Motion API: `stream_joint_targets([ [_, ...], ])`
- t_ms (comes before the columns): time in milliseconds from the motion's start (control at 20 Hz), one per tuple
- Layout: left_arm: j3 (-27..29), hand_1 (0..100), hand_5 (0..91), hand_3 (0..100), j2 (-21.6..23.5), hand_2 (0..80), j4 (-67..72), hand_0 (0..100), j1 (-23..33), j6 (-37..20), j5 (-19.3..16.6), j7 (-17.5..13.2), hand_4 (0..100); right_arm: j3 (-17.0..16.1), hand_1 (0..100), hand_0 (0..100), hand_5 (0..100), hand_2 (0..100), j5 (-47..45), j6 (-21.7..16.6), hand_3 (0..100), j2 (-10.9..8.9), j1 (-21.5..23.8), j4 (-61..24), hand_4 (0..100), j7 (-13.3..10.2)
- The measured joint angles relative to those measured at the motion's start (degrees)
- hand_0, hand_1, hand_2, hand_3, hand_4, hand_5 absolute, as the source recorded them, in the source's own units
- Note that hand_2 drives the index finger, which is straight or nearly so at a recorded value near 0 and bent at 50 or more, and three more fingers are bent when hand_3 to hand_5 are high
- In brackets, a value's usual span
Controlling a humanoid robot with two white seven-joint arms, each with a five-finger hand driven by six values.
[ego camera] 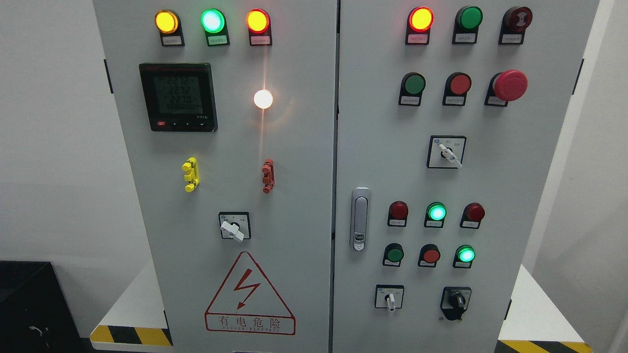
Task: Flip black knob to close circuit
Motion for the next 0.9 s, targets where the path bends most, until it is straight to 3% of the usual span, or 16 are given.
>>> stream_joint_targets([
  [50, 0.0, 56, 0.0, 0, 0.0, 0.0, 0.0, 12, 0.0, 0.0, 0.0, 0.0, 0, -0.1, 0, 0, 34, 59, 1.9, 0.0, 72, 0.01, 0.0, -1.5, 53, -0.6],
  [150, 0.0, 56, 0.0, 0, 0.0, 0.0, 0.0, 12, 0.0, 0.0, 0.0, 0.0, 0, -0.2, 0, 0, 46, 69, 5.5, -0.1, 84, 0.01, 0.1, -4.2, 62, -2.0],
  [300, 0.0, 56, 0.0, 0, 0.0, 0.0, 0.0, 12, 0.0, 0.0, 0.0, 0.0, 0, -0.2, 0, 0, 58, 76, 10.0, -0.1, 91, 0.02, 0.2, -8.5, 68, -5.1],
  [550, 0.0, 56, 0.0, 0, 0.0, 0.0, 0.0, 12, 0.0, 0.0, 0.0, 0.0, 0, 0.5, 0, 0, 69, 82, 14.9, -0.1, 96, 0.02, 0.4, -15.0, 74, -9.3],
  [900, 0.0, 56, 0.0, 0, 0.0, 0.0, 0.0, 12, 0.0, 0.0, 0.0, 0.0, 0, 1.5, 0, 0, 85, 90, 19.3, 0.0, 100, 0.03, 0.4, -23.0, 84, -12.2],
])
